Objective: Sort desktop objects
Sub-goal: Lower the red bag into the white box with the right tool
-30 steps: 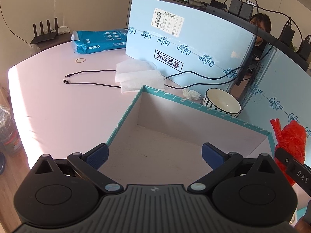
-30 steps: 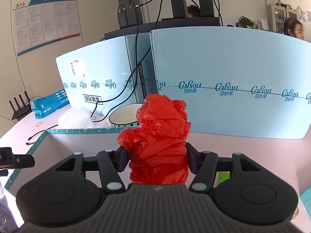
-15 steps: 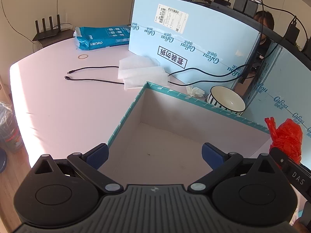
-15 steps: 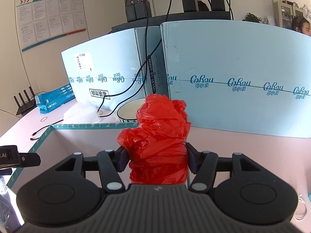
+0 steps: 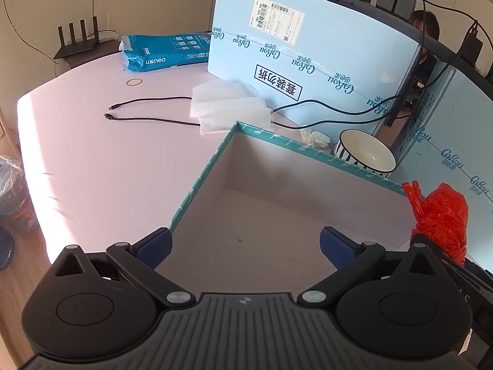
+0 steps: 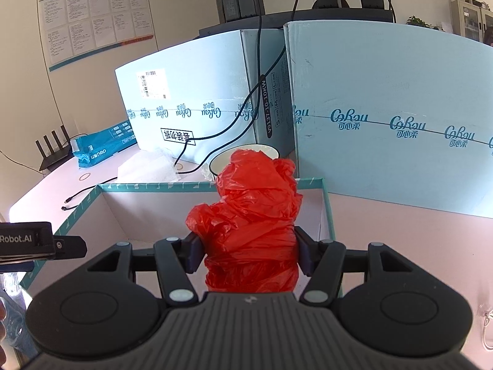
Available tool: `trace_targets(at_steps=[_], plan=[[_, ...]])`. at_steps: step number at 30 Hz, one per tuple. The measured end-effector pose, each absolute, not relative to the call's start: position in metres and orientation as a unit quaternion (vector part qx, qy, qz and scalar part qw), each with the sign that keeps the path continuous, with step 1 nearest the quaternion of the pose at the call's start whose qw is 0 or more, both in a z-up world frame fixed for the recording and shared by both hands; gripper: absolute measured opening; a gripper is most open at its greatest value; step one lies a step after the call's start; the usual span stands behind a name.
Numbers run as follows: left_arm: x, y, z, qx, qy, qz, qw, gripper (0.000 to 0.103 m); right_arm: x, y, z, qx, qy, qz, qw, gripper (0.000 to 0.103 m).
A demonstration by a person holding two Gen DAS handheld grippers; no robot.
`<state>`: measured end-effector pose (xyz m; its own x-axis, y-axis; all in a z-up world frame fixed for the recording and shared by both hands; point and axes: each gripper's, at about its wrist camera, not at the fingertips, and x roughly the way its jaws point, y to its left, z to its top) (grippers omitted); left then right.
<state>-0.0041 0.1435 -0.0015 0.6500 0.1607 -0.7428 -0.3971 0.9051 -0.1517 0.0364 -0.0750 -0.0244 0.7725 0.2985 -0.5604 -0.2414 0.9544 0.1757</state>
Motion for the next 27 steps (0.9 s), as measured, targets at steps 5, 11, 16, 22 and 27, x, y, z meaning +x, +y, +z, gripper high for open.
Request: trace_targets(at_steps=[5,11,16,22,27], plan=[[-0.003,0.144,-0.001,-0.153,0.388,0.156,0.895,0.102,0.038,-0.067,-0.028,0.043,0.312,0.156,0.936,0.062],[-0.002,0.143,-0.002,-0.152,0.389,0.156,0.895,0.102,0.039,-0.063,-0.030,0.040,0.317,0.163,0.933,0.062],[-0.001,0.143,-0.003,-0.151,0.389,0.155,0.895,0.102,0.039,-0.062,-0.034,0.042,0.324,0.164,0.931,0.062],[-0.001,0.143,-0.004,-0.151,0.391,0.151,0.895,0.102,0.040,-0.062,-0.039,0.047,0.336,0.162,0.927,0.062],[0.001,0.143,-0.005,-0.150,0.395,0.149,0.894,0.102,0.042,-0.060,-0.045,0.048,0.348,0.161,0.922,0.062]])
